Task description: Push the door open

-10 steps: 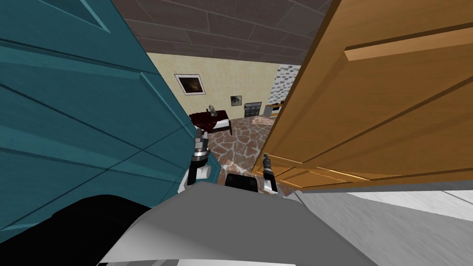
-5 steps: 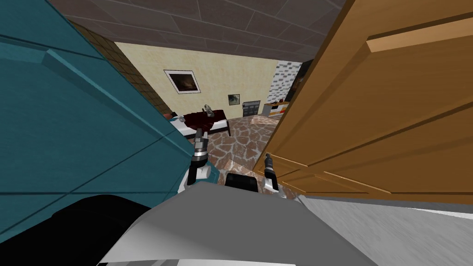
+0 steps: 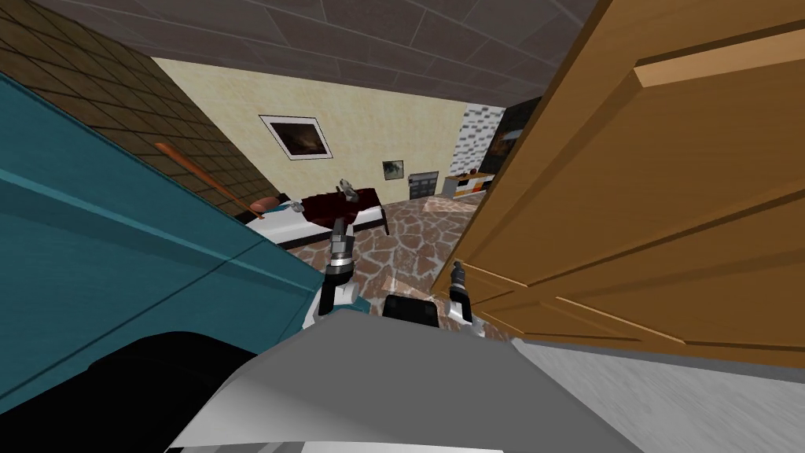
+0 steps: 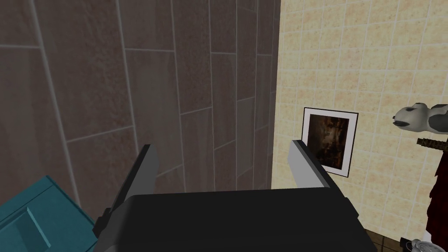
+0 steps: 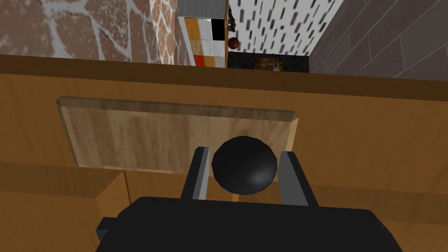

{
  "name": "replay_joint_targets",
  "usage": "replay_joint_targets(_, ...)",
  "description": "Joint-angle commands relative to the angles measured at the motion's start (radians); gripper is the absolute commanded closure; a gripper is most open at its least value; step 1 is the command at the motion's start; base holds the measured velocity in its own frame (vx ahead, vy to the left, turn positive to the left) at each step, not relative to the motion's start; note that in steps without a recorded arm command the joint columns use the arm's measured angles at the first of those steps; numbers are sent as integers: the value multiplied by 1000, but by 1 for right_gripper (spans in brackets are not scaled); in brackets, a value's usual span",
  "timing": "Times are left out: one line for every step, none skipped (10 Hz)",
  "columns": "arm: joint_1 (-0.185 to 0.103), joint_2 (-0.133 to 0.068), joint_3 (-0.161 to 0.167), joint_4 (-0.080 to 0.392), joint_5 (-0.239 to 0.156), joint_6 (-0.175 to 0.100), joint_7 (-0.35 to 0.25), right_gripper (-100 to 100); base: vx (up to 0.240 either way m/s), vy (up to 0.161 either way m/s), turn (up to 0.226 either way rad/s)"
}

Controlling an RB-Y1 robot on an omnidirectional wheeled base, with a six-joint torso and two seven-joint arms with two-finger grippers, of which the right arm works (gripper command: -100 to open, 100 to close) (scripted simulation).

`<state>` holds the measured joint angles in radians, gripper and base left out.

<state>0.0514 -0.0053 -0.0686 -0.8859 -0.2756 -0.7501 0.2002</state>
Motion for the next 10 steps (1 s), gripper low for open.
replay_joint_targets(1,-15,-16,-1,-9,-1,5,100,153,26,-33)
replay_joint_targets(1,-20,-24,-1,-14,-2,8,100,232,48,-55)
replay_joint_targets(2,-27,-39,-2,-23,-3,13,100,245,28,-62)
replay_joint_targets(3,-31,-50,-2,-30,-4,17,100,274,17,-70)
replay_joint_targets(4,-33,-67,-3,-40,-5,22,100,278,2,-65)
replay_joint_targets(5,-32,-78,-3,-47,-6,26,100,246,17,-63)
replay_joint_targets(5,-30,-89,-4,-54,-7,30,100,201,25,-70)
replay_joint_targets(6,-25,-105,-4,-63,-9,35,100,212,54,-79)
replay_joint_targets(7,-20,-115,-5,-69,-9,39,100,234,40,-85)
replay_joint_targets(8,-12,-126,-5,-76,-10,42,100,225,34,-75)
